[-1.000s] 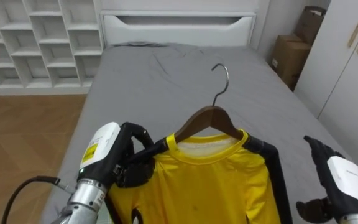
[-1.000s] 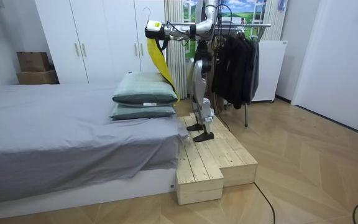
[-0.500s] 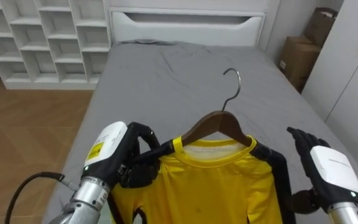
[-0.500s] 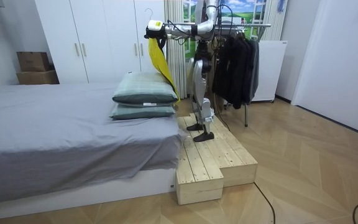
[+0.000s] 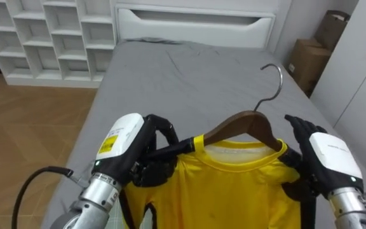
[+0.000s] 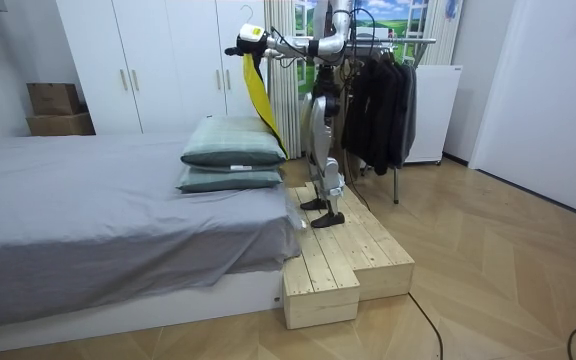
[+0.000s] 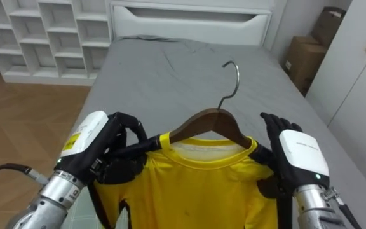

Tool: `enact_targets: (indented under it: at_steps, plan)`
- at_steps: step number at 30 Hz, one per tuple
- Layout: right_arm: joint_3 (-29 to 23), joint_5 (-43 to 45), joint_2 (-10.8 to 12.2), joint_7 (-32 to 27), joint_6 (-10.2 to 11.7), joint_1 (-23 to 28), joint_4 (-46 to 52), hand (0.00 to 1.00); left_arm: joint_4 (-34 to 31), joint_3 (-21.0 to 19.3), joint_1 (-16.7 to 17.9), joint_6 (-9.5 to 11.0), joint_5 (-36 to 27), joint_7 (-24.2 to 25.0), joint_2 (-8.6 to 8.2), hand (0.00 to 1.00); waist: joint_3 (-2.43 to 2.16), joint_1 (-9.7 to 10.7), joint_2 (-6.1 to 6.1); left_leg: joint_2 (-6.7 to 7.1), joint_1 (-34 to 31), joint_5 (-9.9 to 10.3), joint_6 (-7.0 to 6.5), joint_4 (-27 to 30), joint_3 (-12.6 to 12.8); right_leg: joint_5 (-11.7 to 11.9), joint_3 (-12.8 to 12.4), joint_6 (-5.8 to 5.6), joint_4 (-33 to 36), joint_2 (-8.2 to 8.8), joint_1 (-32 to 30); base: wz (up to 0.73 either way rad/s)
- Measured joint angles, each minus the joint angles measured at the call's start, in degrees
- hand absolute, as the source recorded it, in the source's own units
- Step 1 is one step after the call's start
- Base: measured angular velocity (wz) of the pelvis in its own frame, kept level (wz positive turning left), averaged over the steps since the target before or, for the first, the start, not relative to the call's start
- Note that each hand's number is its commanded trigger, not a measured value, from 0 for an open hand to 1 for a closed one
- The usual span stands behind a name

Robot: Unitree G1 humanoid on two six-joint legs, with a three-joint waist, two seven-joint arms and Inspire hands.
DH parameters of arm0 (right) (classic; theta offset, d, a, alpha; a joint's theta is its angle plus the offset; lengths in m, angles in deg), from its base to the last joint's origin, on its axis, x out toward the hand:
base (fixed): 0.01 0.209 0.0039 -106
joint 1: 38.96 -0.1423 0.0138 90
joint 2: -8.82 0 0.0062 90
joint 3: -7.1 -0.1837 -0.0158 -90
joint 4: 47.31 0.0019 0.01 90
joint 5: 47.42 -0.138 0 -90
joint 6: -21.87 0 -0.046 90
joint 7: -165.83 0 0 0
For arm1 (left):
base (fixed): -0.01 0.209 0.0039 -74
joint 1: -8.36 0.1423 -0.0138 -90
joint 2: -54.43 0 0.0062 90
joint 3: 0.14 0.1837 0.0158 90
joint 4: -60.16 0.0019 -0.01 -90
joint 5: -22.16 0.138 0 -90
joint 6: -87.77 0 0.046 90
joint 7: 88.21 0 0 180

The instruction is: Hang clothes

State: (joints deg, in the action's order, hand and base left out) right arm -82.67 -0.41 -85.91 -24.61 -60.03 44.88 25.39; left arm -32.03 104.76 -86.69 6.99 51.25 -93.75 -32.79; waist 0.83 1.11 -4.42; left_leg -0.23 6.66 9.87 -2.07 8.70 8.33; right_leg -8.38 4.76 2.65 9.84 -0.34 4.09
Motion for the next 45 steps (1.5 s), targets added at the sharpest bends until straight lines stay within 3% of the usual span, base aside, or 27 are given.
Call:
enact_targets:
  at_steps: [19, 24, 32, 45]
  plan:
    - [3.2, -0.03, -1.35, 1.11, -0.09, -0.72, -0.4, 0.0, -1.52, 0.0, 0.0, 0.01, -0.08, 0.0, 0.16, 1.0, -0.08, -0.27, 1.04, 0.03, 0.4, 0.0, 0.0, -0.04, -0.47, 0.01, 0.07, -0.01, -0.05, -0.05, 0.86, 0.01]
    - [4.0, -1.79, -1.38, 0.6, -0.16, -2.39, -4.42, 0.0, -1.52, 0.05, 0.0, -0.05, -0.03, 0.0, 0.13, 1.0, -0.04, -0.2, 1.36, 0.04, 0.35, 0.0, 0.0, -0.07, -0.46, 0.01, 0.08, -0.01, -0.12, -0.06, 0.84, 0.0]
    - [6.01, -5.29, -1.38, 3.16, -0.51, -5.11, -13.17, 0.0, -2.46, 0.19, -0.01, -0.09, 0.37, 0.02, 0.43, 1.0, -0.06, -0.18, 1.32, 0.05, -0.04, 0.0, 0.0, -0.04, -0.52, -0.01, 0.19, -0.03, -0.37, -0.04, 0.66, 0.0]
    - [6.98, -9.08, -1.38, 4.42, -0.65, -5.15, -13.76, 0.0, -2.8, 0.29, -0.02, -0.1, 0.4, 0.05, 0.81, 1.0, -0.23, -0.23, 0.82, 0.05, -0.19, 0.0, 0.0, -0.04, -0.64, -0.01, 0.41, -0.03, -0.9, -0.03, 0.78, 0.0]
